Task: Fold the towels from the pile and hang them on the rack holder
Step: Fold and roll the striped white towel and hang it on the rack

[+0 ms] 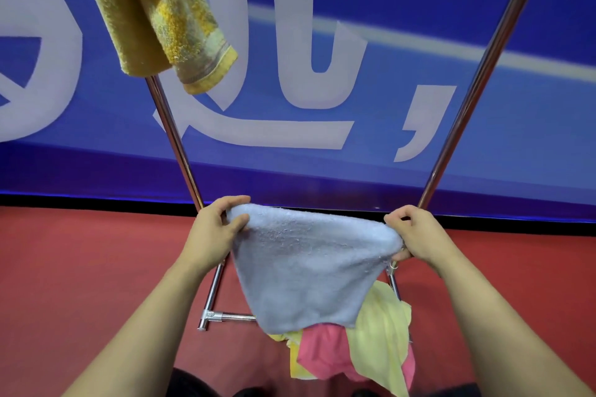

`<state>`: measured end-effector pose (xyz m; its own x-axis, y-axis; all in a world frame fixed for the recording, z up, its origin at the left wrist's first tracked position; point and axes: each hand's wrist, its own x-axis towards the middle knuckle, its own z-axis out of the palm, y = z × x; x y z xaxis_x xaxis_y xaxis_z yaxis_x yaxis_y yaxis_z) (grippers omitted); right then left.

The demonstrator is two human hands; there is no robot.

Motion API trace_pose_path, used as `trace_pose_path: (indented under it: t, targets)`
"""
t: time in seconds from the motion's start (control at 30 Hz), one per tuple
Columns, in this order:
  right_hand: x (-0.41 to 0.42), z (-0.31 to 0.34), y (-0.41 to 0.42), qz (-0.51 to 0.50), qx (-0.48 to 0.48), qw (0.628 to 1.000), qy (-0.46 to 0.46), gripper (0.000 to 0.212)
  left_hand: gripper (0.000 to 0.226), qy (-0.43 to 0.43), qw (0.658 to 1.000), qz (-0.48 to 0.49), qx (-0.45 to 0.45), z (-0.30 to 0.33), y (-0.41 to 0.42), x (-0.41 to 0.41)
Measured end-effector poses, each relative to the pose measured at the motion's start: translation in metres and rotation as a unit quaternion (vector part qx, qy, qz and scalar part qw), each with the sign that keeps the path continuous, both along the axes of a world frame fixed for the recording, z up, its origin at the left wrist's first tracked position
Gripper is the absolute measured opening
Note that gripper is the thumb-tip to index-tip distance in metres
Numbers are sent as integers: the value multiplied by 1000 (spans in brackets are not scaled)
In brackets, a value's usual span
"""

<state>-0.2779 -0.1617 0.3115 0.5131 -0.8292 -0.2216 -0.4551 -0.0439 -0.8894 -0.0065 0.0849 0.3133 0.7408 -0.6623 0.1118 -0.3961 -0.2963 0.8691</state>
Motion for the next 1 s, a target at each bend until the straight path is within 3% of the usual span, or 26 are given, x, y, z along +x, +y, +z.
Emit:
trace_pose_path:
  t: [0.13,0.23,0.33,0.43,0.53,0.67,0.8,0.87,0.93,1.0]
  targets:
    - [-1,-4,-3,-13,-30,999,-16,23,15,0,1000,-6,9,-5,2,5]
    - [-7,-6,-5,32,12,998,-53,10,13,-12,999,-4,40,-10,0,5]
    - [-11,-6,-5,67,-33,997,-11,15,13,-57,992,-29,113,-16,1,7]
    - [-11,-8,-8,51,-74,996,18,6,14,-47,989,-47,133,-19,1,6]
    - [-10,-7,-8,10,-74,997,9,3,12,-1,994,-47,98,-18,-2,5]
    - [-8,1,-5,-70,-50,993,-83,8,10,94,995,8,11,-15,-3,3]
    - [-8,-3,-8,-121,5,978,-170,13,17,282,954,43,-93,-9,-5,1]
    - [-7,-6,-9,-138,38,970,-198,13,11,329,937,32,-117,-7,-6,2]
    - [-7,-5,-10,-141,62,963,-220,9,20,300,947,19,-113,-10,-4,3]
    - [-8,-4,-10,-134,65,963,-224,9,23,172,984,24,-50,-15,-2,7]
